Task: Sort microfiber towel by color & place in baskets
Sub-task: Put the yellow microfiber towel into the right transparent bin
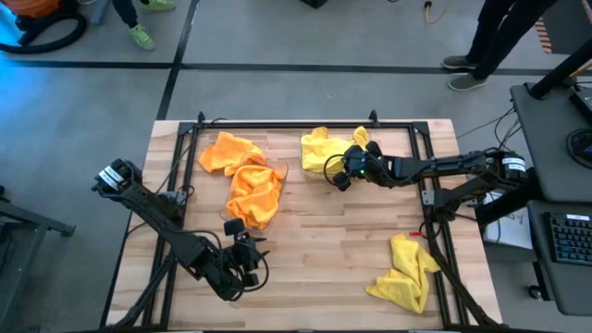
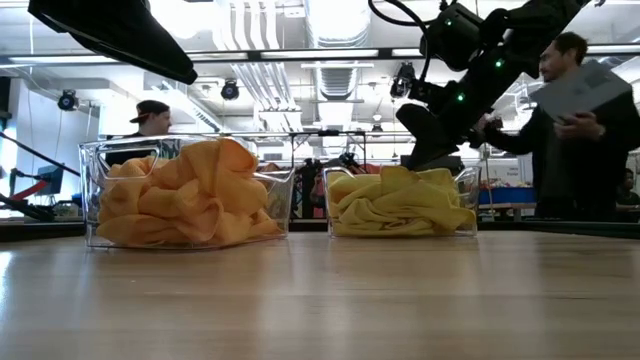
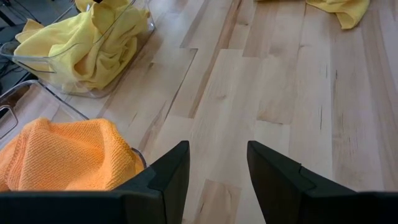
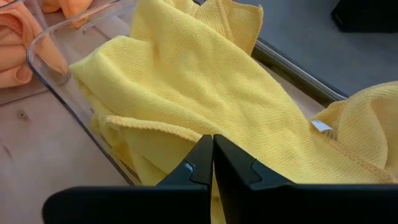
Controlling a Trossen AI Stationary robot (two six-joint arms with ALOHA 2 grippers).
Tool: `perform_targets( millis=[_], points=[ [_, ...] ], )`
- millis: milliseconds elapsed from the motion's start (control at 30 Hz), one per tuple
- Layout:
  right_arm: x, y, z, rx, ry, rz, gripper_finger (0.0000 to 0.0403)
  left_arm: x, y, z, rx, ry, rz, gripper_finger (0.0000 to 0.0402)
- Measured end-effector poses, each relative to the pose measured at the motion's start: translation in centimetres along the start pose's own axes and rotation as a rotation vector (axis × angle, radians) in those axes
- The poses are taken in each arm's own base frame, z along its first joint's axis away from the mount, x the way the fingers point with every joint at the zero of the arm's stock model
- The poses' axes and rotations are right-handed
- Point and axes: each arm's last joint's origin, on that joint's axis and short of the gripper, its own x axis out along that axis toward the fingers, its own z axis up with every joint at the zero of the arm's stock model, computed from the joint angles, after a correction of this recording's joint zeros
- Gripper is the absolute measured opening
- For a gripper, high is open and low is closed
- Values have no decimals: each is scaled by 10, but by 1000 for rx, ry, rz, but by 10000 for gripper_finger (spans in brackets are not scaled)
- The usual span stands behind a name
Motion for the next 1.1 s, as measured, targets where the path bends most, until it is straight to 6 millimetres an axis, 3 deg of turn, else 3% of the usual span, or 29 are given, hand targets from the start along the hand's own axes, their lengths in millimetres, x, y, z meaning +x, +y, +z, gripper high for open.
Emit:
perform_targets(
  millis=[433, 733, 1100],
  points=[
    [2, 1, 1, -11, -29, 9, 9, 0, 0, 0, 0, 0, 0, 146],
    [21, 8, -8, -101, 17, -5, 9, 0, 0, 0, 0, 0, -1, 146],
    [10, 11, 20, -84, -48, 23, 9, 0, -1, 0, -9, 16, -20, 146]
  ],
)
